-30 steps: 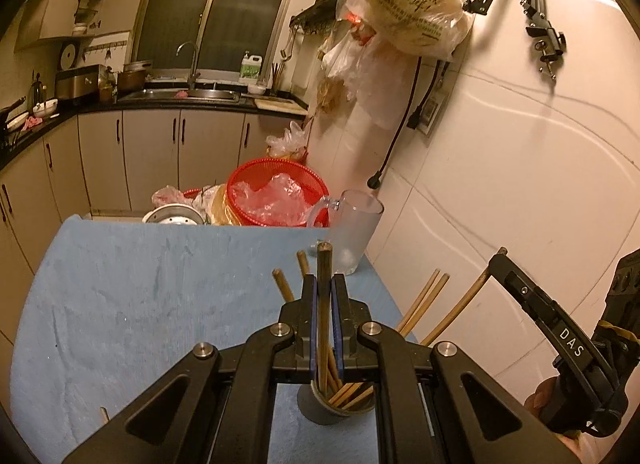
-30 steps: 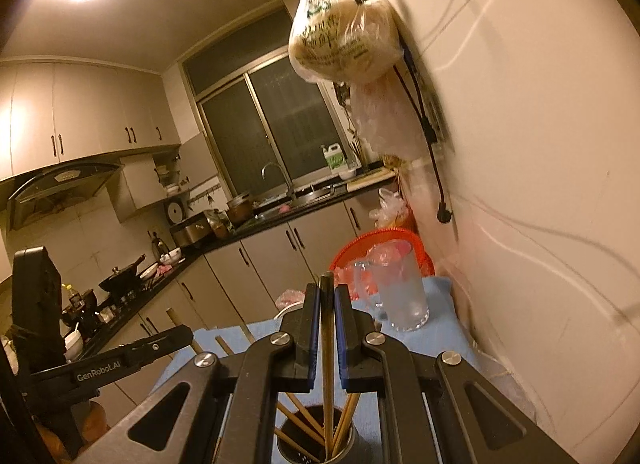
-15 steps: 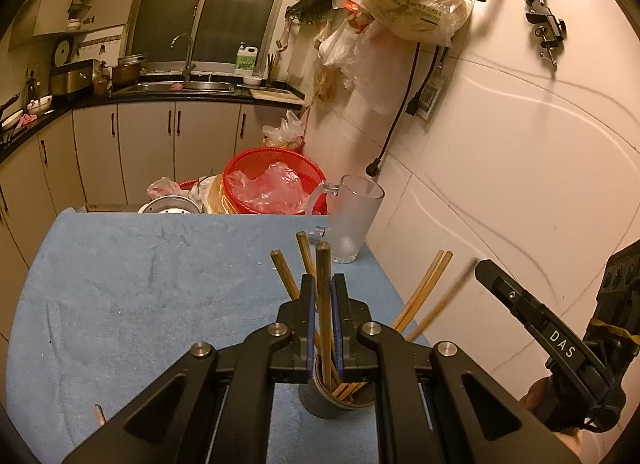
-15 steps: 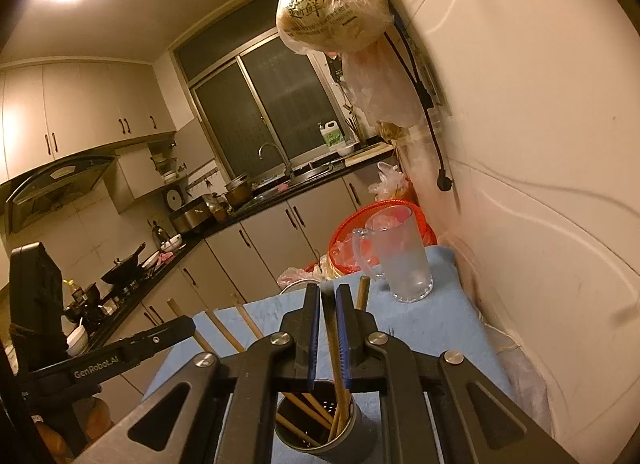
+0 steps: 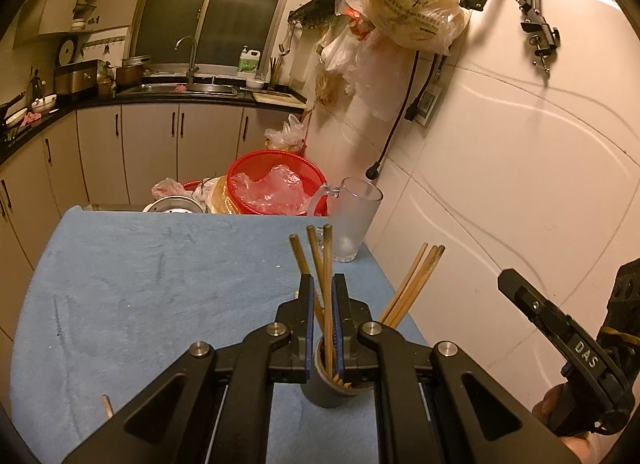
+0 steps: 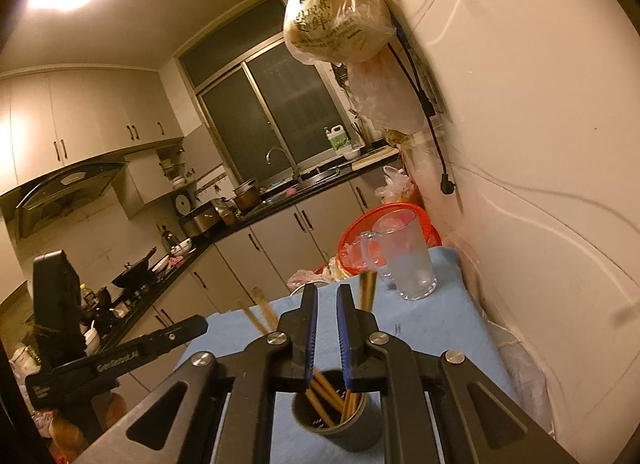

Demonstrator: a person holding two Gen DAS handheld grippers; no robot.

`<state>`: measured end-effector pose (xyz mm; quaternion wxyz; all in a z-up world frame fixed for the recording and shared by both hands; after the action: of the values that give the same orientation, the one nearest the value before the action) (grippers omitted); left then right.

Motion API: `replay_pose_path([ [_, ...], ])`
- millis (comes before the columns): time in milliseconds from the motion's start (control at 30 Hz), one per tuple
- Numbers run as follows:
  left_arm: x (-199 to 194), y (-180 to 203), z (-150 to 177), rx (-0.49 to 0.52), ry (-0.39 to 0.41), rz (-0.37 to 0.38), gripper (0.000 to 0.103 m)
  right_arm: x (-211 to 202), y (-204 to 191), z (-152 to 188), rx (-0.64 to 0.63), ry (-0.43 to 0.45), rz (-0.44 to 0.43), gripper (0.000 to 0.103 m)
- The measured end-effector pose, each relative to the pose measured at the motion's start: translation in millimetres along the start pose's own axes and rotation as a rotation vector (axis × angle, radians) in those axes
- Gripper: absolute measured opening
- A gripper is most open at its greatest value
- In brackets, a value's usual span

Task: Organize utensils
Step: 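Move both open grippers back over the remaining chopsticks on the towel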

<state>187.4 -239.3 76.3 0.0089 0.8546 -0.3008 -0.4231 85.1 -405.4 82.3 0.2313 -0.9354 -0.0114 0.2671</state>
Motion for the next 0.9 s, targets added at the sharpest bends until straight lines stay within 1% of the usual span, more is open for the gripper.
replay_pose_path([
  [100, -10.4, -6.6, 12.0, -0.007, 0.000, -0.001, 0.008, -6.7, -11.1, 16.6, -0.009, -0.020, -0.023, 0.019],
  [167, -17.3, -13.6, 22.0, -0.019, -0.002, -0.008, 0.008, -7.8, -17.8, 30.1, -0.012, -0.035, -0.035, 0.027],
  [233, -22.9, -22.7, 33.8, -0.032, -0.008, -0.012, 0.008, -5.0, -25.5, 45.1, -0.015, -0.064, -0.046, 0.032],
  [333, -28.1, -37.6, 55.5, -0.045, -0.028, -0.030, 0.009, 4.8, -36.0, 68.4, -0.028, -0.115, -0.047, 0.032],
  [467, -32.7, -68.2, 92.0, -0.066, -0.060, -0.080, 0.009, 25.1, -47.5, 105.8, -0.044, -0.196, -0.035, 0.032],
  [600, -34.1, -113.1, 133.6, -0.148, -0.106, -0.109, 0.010, 52.5, -54.3, 141.9, -0.048, -0.282, -0.029, 0.032],
  [700, -27.0, -154.0, 166.1, -0.235, -0.165, -0.136, 0.010, 77.7, -57.0, 166.0, -0.052, -0.351, -0.007, 0.032],
  [767, -20.2, -173.9, 178.6, -0.282, -0.206, -0.139, 0.010, 92.5, -58.1, 181.4, -0.047, -0.393, -0.003, 0.032],
  [833, -14.1, -189.3, 190.7, -0.320, -0.243, -0.126, 0.010, 104.6, -57.6, 193.8, -0.033, -0.428, -0.003, 0.032],
  [900, -8.1, -198.9, 193.2, -0.350, -0.262, -0.116, 0.010, 111.9, -55.9, 200.6, -0.026, -0.443, 0.005, 0.032],
])
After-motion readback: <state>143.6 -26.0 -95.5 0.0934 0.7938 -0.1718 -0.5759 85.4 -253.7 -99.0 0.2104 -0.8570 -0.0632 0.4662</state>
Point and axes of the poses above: each gripper's, at about its wrist camera, not at the fingertips, and x roughly the way its jaws point, y to its right, z to its underside, the point moved 5 cm from there along x, roughly the way its jaws point, and after that the axes turned 13 degrees about -y, right-handed, at the moved point
